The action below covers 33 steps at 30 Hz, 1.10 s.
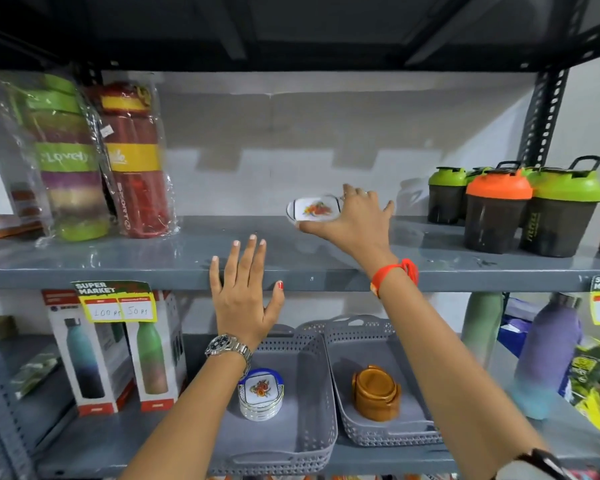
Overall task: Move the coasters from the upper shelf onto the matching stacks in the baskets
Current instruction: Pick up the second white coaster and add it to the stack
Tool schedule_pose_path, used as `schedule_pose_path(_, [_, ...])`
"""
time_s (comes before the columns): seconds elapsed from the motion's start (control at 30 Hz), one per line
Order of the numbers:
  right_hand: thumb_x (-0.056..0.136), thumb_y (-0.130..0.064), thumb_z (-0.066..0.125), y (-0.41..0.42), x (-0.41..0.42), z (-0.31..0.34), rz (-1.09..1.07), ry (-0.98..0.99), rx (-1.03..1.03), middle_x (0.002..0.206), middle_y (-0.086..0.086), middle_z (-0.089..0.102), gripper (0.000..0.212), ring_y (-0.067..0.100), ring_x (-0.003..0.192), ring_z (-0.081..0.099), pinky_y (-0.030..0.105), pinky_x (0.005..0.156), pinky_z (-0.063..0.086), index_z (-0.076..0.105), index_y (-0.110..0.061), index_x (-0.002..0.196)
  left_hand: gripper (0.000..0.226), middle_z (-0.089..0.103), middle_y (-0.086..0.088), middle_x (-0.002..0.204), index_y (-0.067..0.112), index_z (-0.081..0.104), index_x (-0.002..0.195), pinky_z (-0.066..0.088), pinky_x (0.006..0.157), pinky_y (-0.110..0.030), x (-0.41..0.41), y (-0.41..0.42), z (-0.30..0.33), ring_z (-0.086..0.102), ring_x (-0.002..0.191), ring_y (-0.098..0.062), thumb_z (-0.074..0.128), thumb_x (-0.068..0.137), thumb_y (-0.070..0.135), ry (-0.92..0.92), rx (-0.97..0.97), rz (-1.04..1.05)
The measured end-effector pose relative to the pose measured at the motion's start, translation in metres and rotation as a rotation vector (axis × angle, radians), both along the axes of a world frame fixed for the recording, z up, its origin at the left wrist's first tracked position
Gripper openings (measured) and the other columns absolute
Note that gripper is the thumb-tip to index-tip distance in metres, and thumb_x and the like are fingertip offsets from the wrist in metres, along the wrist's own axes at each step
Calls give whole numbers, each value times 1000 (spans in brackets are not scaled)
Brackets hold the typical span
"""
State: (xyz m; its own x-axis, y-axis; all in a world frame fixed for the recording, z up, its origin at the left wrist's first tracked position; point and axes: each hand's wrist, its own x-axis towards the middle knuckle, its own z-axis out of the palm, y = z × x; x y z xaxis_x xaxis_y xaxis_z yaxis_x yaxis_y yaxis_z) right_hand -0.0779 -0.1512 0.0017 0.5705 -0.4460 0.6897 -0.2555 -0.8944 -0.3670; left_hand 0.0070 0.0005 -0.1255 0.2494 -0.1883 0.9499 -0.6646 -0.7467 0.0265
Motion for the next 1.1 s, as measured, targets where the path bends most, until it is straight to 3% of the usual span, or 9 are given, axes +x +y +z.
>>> schedule_pose_path(0.1, [57, -77, 67, 25, -20, 2, 27, -283, -71, 131, 7, 55, 107, 26, 127, 42, 61, 114, 15, 46, -10, 137, 61, 42, -8, 145, 10, 40, 141, 9, 115, -46, 0, -1, 0, 33, 136, -27, 39, 88, 41, -10, -18, -19])
schedule_pose_path(0.2, [54, -80, 63, 47, -41, 2, 81, -557, -174, 116, 12, 59, 105, 24, 112, 43, 63, 102, 35, 57, -6, 128, 61, 42, -7, 145, 10, 40, 140, 10, 115, -47, 1, -1, 0, 32, 137, -26, 38, 87, 42, -5, -10, -8])
schedule_pose_path(0.43, [60, -72, 68, 71, -77, 8, 167, -814, -282, 112, 20, 57, 99, 24, 110, 46, 62, 96, 38, 59, 1, 125, 60, 41, -7, 146, 13, 35, 141, 9, 116, -47, 2, 0, -1, 30, 138, -26, 38, 88, 42, -10, -20, -45])
schedule_pose_path(0.57, [60, -70, 72, 76, -88, 5, 207, -809, -265, 113, 19, 54, 99, 20, 111, 39, 64, 94, 40, 57, 1, 127, 56, 22, 6, 154, 17, 35, 141, 8, 117, -46, 3, -1, -2, 29, 138, -24, 33, 92, 45, -55, -34, -52])
schedule_pose_path(0.73, [57, -72, 69, 77, -89, -11, 286, -716, -124, 116, 14, 50, 100, 18, 113, 38, 60, 96, 41, 56, -4, 129, 59, 37, -7, 142, 9, 38, 136, 11, 115, -48, 0, 0, -2, 35, 132, -30, 37, 88, 43, -40, -21, -56])
schedule_pose_path(0.87, [54, -72, 70, 83, -90, -50, 351, -594, -10, 115, 9, 48, 100, 19, 110, 41, 43, 96, 44, 55, -8, 129, 60, 46, -17, 135, 2, 47, 126, 22, 110, -47, 3, 1, -3, 34, 128, -33, 25, 94, 48, -2, 10, -37])
schedule_pose_path(0.93, [53, -73, 68, 82, -93, -79, 380, -521, 65, 114, 4, 46, 98, 13, 109, 40, 29, 95, 42, 56, -12, 128, 66, 40, -11, 146, 7, 45, 137, 13, 116, -42, 12, 5, -5, 29, 136, -29, 19, 94, 49, 70, 109, 42])
schedule_pose_path(1.0, [51, -76, 67, 80, -95, -112, 389, -435, 130, 112, 0, 47, 96, 10, 109, 39, 24, 93, 39, 58, -16, 125, 59, 41, -6, 145, 12, 34, 144, 10, 117, -40, 18, 8, -4, 29, 137, -24, 14, 100, 46, 3, 167, 107])
schedule_pose_path(1.1, [48, -77, 67, 75, -87, -160, 362, -285, 179, 108, -1, 48, 92, 11, 105, 40, 31, 90, 42, 60, -20, 120, 55, 45, -9, 143, 11, 33, 143, 10, 115, -42, 16, 8, -2, 31, 135, -25, 30, 98, 43, -149, 125, 72])
